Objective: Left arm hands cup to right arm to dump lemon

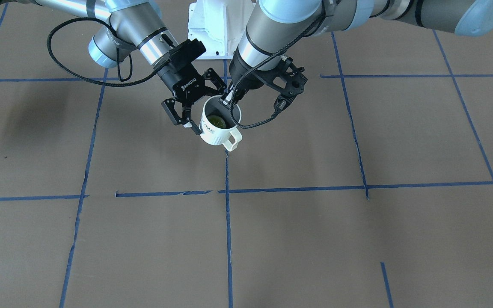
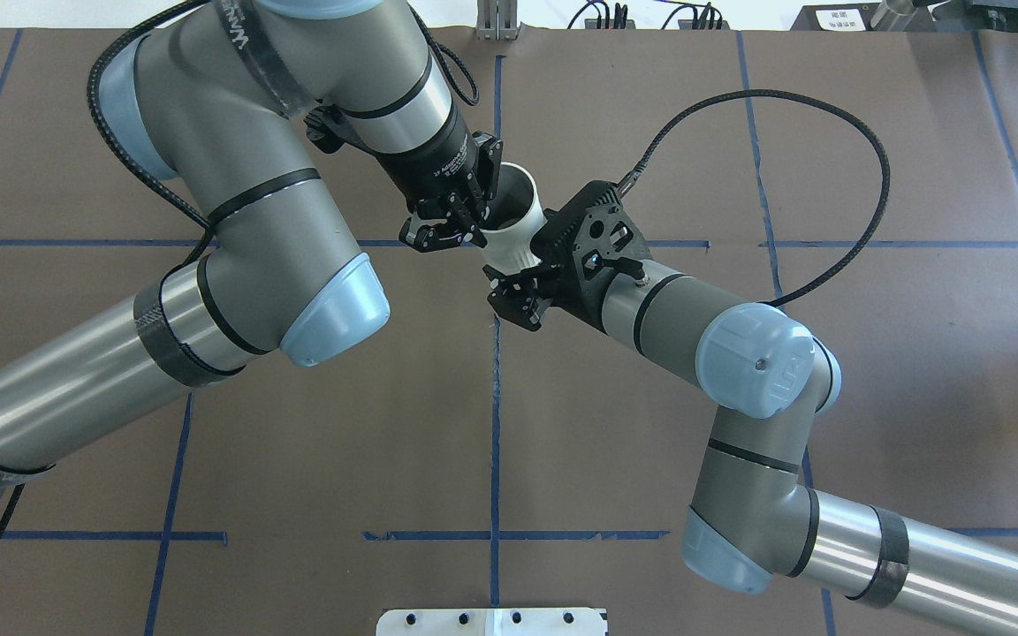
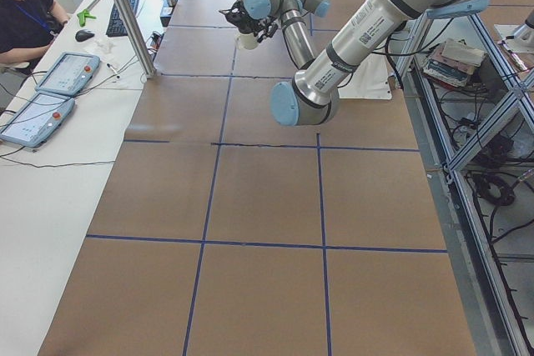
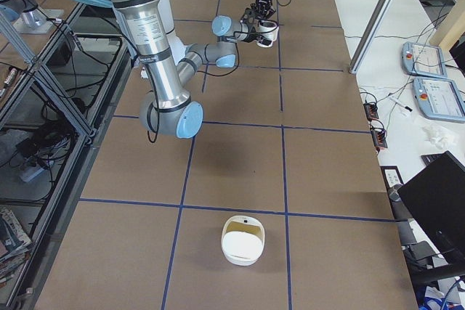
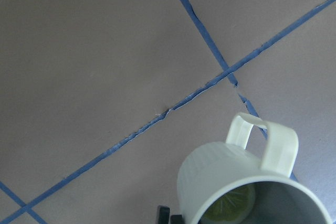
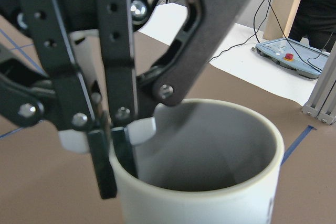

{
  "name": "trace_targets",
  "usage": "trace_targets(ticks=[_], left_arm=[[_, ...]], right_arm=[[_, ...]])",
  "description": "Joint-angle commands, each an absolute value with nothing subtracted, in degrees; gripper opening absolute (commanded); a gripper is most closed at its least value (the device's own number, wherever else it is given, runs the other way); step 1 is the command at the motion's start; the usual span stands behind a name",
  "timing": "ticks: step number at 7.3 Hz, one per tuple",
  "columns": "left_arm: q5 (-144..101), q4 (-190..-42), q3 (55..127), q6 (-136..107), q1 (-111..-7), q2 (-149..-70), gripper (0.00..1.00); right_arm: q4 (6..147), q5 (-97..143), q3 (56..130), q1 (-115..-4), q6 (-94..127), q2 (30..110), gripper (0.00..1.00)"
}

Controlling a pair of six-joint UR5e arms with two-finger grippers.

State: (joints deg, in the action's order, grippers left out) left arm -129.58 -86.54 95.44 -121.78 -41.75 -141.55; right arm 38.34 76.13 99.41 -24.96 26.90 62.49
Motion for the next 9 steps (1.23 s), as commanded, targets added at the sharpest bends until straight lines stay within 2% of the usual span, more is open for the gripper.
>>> trace_targets(ticks=[1, 5, 6, 8, 9], left_arm=[[-130.6, -86.5, 95.7, -121.9, -41.7, -141.6, 0.01], [-131.3, -86.9, 96.2, -122.0, -41.7, -141.7, 0.01], [-131.3, -87.1, 96.2, -121.9, -41.7, -141.7, 0.04], [-131.7, -87.4, 96.2, -120.9, -41.7, -141.6, 0.18], [-131.6, -87.5, 96.4, -120.6, -41.7, -141.6, 0.57]], right_arm=[[38.4, 75.4, 99.4, -25.0, 26.9, 62.5, 1.0], [38.4, 75.4, 99.4, -24.8, 27.0, 62.5, 1.0], [38.2, 75.3, 99.4, -24.5, 27.2, 62.4, 0.91], [38.1, 75.2, 99.7, -23.2, 29.9, 61.9, 0.21], [38.1, 75.2, 99.7, -22.7, 32.9, 62.0, 0.11]])
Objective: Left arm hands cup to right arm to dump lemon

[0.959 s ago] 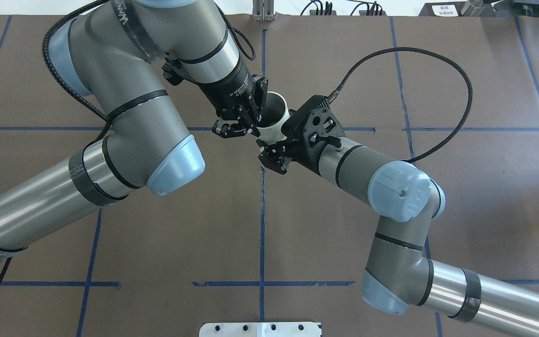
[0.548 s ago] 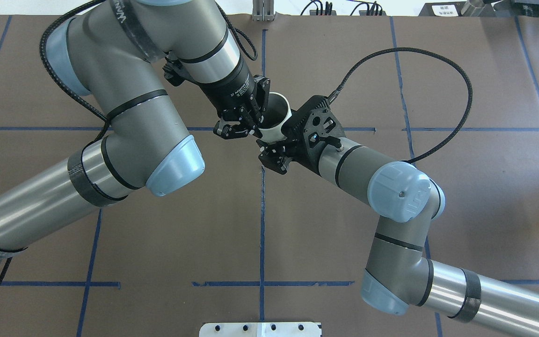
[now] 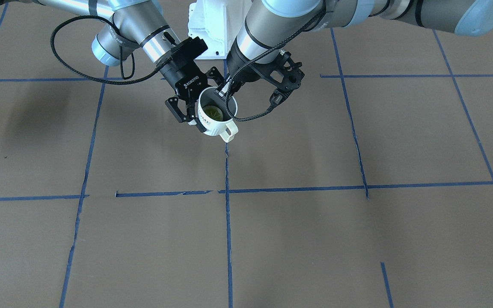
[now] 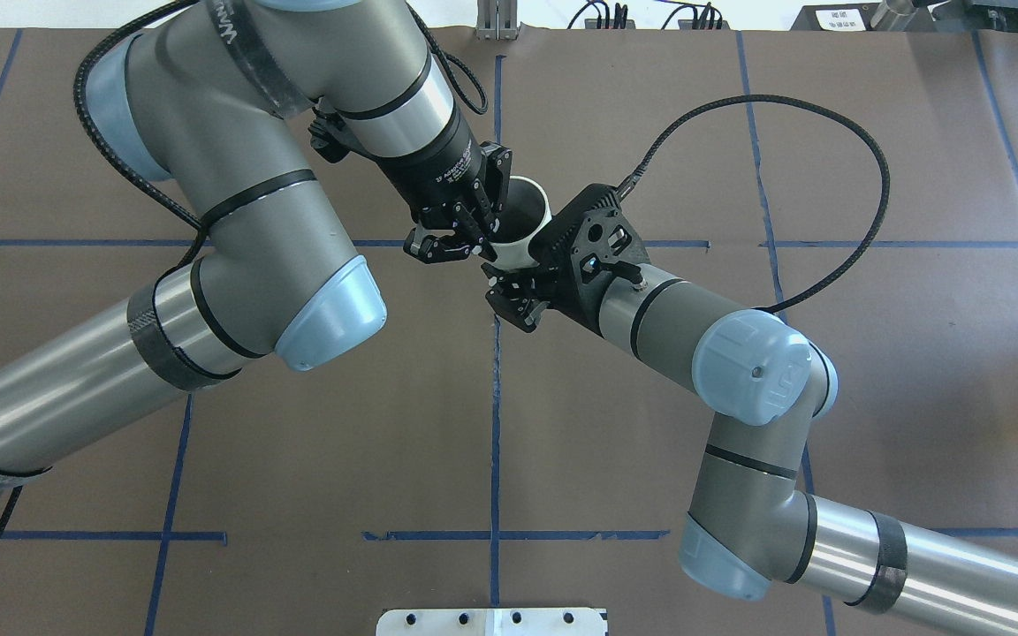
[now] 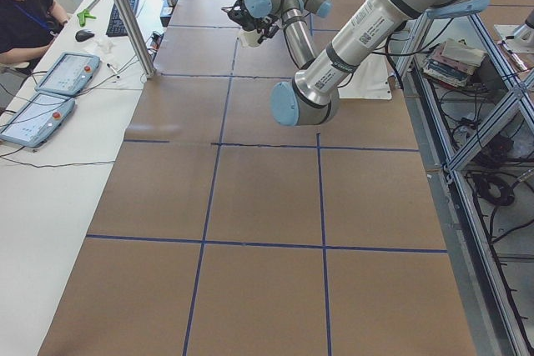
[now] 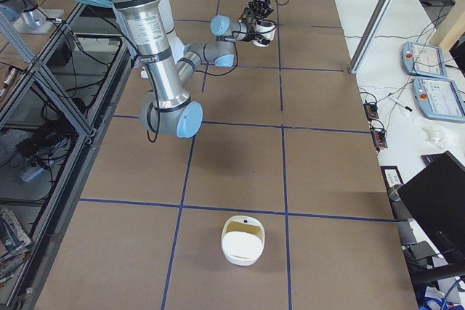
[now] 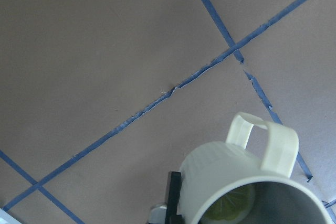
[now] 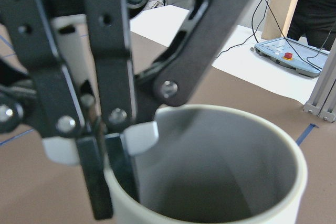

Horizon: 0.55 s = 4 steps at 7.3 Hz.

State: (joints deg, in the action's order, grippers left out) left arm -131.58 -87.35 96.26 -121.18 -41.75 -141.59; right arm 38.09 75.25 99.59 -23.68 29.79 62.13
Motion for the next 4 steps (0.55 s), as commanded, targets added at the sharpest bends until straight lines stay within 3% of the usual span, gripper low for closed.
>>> trace_targets(ticks=[1, 4], left_arm=[[-131.6, -87.1, 98.1, -118.1, -41.9, -140.8, 1.0], [-134.4, -86.3, 105.1, -115.9, -45.8, -134.9, 1.0]], right_arm=[[38.1, 75.2, 99.7, -22.7, 33.2, 62.2, 0.1], [38.1, 75.2, 99.3, -22.8, 32.8, 62.6, 0.1]])
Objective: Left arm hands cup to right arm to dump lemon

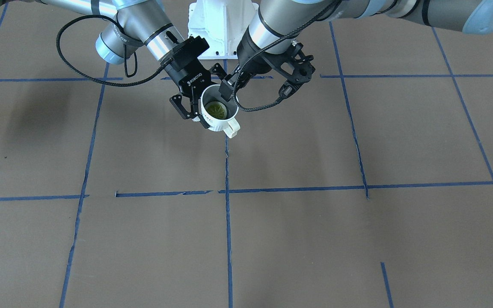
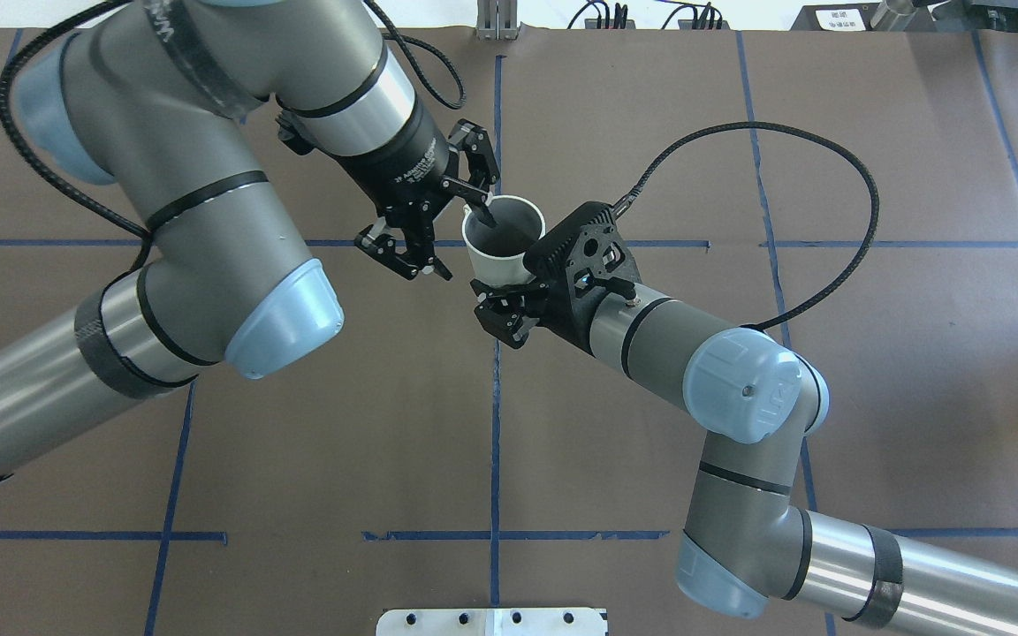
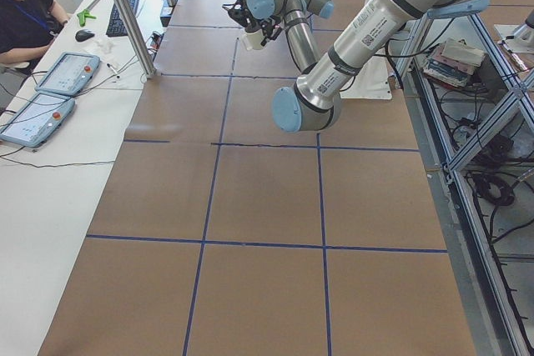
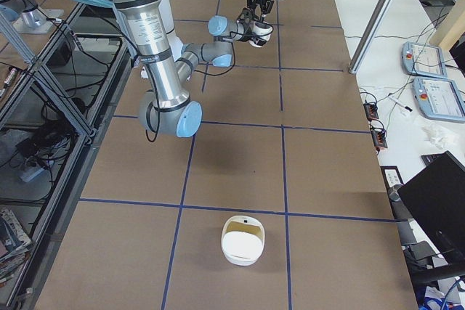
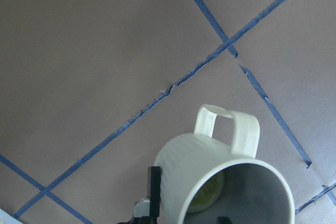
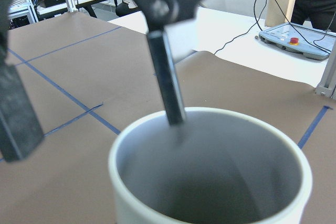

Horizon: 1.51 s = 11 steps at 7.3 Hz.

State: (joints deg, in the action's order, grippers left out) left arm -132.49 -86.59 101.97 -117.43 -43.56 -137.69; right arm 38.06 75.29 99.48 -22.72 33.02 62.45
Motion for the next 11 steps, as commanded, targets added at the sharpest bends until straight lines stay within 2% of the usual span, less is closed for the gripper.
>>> trace_targets(ticks=[1, 3, 4, 6, 9, 11], left_arm=[[-136.4, -86.3, 106.8, -113.3, -48.6, -132.3, 1.0], [-136.8, -85.4, 108.5, -101.8, -51.1, -125.5, 1.0], [-136.1, -81.0, 108.7, -92.7, -51.3, -124.3, 1.0], [-130.8, -74.6, 109.0, -77.2, -51.9, -121.6, 1.0], [-125.7, -72.6, 109.9, -48.6, -53.8, -112.4, 1.0], [-125.6, -72.8, 110.0, -35.0, -57.6, -106.7, 1.0]], right_arm=[[38.1, 75.2, 99.3, -22.9, 32.7, 62.6, 0.1], [38.7, 75.2, 99.3, -23.9, 32.5, 62.7, 0.1], [38.9, 75.4, 99.2, -25.5, 32.4, 63.8, 0.06], [39.4, 75.5, 99.0, -29.0, 33.0, 66.9, 0.05], [38.1, 75.6, 99.5, -34.3, 41.8, 75.5, 0.07], [24.4, 75.9, 99.1, -37.0, 42.6, 87.1, 0.07]])
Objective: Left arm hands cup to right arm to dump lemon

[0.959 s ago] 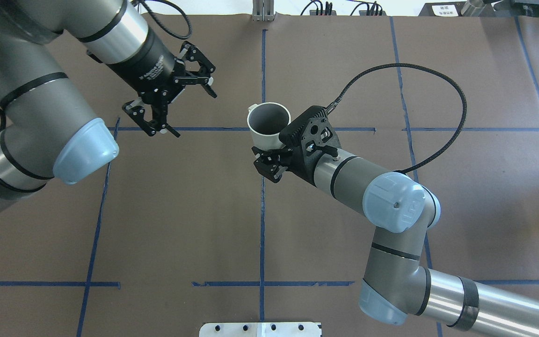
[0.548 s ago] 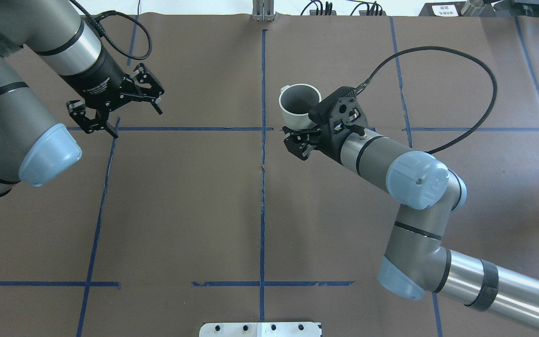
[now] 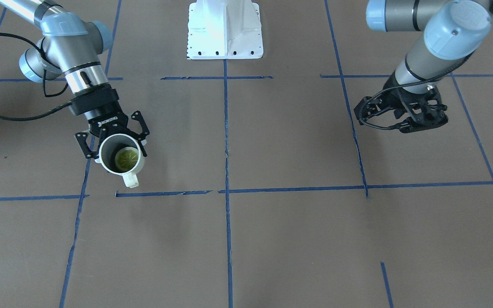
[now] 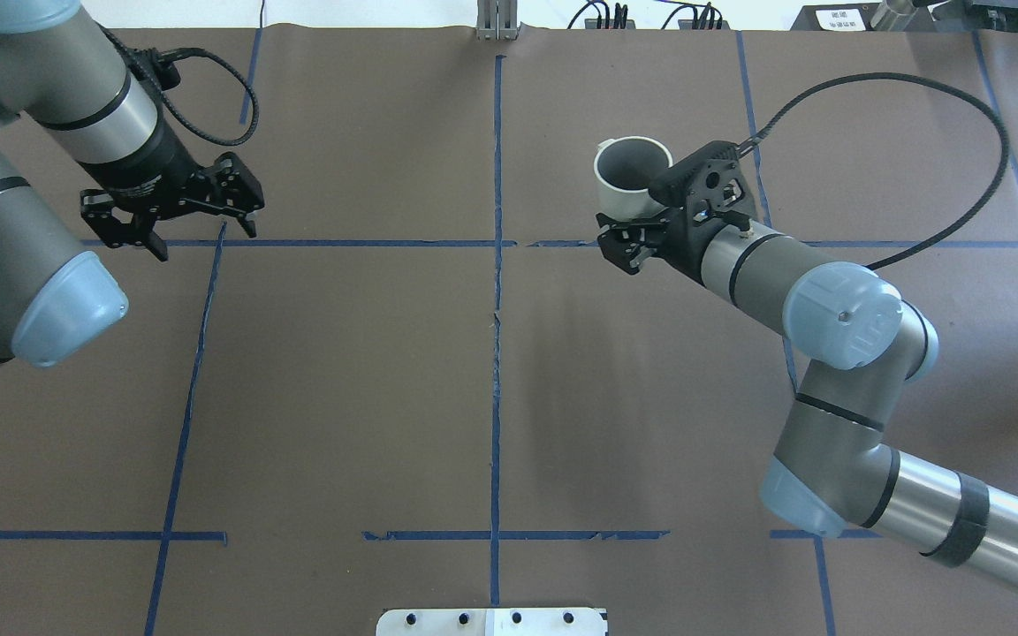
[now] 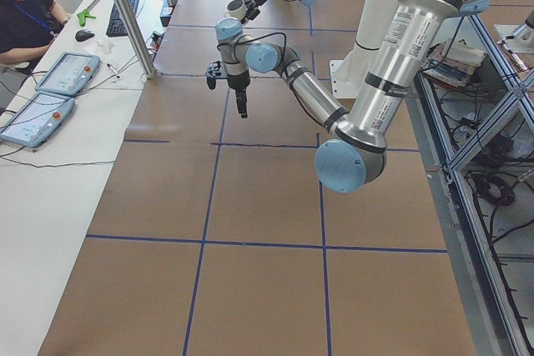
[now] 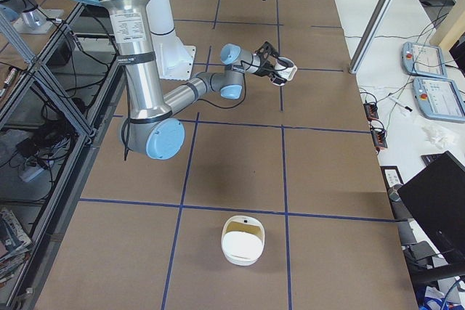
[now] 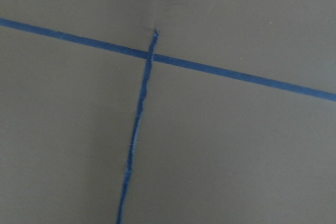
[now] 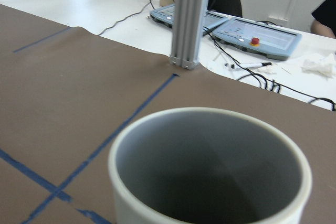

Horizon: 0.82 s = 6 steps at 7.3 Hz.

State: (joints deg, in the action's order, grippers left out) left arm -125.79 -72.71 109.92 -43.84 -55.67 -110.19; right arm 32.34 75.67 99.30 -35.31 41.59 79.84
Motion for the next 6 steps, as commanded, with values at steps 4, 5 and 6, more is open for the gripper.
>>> trace_targets(ticks=[4, 5, 6], left_arm=[[-125.9, -72.9, 110.0, -37.2, -57.6, -107.1, 1.0], [-125.9, -73.1, 110.0, -38.7, -57.2, -107.2, 1.0], [-125.8, -73.1, 109.9, -38.7, -57.2, -107.1, 1.0]], right_arm=[[2.8, 76.1, 98.8, -40.1, 49.0, 107.7, 0.12], [-2.4, 76.0, 98.3, -41.2, 50.5, 111.3, 0.11], [-10.0, 76.1, 94.2, -42.6, 55.1, 113.2, 0.11]])
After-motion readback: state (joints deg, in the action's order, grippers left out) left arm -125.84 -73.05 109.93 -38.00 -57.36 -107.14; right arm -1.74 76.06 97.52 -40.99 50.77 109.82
